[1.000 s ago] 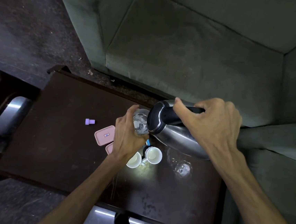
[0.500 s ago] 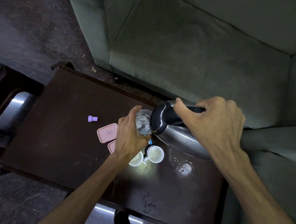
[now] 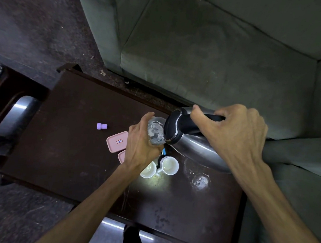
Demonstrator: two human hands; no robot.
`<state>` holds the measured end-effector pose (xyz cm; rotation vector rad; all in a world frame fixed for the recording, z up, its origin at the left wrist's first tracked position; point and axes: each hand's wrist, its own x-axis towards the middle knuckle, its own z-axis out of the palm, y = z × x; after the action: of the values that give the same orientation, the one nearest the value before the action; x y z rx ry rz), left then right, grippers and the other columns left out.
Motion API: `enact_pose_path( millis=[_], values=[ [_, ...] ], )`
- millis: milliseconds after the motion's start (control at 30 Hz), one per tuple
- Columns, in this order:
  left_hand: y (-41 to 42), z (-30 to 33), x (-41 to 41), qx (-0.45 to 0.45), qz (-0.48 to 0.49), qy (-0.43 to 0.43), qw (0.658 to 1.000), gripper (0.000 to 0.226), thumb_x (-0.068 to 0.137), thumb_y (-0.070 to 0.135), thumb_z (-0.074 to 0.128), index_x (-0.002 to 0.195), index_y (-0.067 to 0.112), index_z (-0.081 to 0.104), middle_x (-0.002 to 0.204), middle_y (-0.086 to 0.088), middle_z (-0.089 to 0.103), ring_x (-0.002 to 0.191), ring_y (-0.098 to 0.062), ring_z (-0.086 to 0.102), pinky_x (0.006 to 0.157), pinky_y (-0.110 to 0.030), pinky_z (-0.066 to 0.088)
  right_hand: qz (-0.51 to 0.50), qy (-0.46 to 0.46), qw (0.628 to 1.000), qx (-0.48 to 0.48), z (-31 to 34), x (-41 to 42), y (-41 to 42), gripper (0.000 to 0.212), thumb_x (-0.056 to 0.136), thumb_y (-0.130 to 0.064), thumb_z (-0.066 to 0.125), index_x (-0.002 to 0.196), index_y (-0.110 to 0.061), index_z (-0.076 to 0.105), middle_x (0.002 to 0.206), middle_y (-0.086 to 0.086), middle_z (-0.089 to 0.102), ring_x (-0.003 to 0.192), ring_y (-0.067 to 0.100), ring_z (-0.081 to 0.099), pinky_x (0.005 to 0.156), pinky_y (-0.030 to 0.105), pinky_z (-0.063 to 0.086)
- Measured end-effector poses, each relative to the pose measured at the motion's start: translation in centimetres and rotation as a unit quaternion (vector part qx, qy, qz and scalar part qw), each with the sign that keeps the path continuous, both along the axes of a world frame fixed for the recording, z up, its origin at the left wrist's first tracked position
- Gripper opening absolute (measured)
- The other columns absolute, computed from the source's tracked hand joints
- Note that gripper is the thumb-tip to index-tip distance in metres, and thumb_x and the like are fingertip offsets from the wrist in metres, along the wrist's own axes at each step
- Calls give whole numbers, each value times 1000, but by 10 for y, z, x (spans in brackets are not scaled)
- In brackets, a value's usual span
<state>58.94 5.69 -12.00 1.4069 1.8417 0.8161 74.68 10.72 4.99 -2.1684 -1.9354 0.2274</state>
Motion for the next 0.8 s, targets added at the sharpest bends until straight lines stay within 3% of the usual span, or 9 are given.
enact_pose_path(
  millis=[200,500,800],
  values=[
    [0,-3,-2,-10,-2,4,1000,89,66,16,83,145,20,42,120,2,71,106,-32,61,95,-34,44,-3,2,1000,13,0,1,-2,69,76,-70,63,43,-13,41,37,4,35,43,20,43,50,28,26],
    [-4,-7,-4,-21,2,4,1000,90,67,17,83,146,24,41,117,1,71,107,-33,59,92,-38,47,7,-5,1000,3,2,0,-4,71,76,-71,60,50,-5,54,40,9,41,48,33,51,56,34,42],
    [-3,-11,-2,-23,1,7,1000,92,65,14,83,146,26,41,120,3,70,107,-34,58,91,-38,47,14,-14,1000,8,4,-2,-3,70,77,-70,61,48,-7,49,39,8,39,46,32,49,54,33,37]
  ],
)
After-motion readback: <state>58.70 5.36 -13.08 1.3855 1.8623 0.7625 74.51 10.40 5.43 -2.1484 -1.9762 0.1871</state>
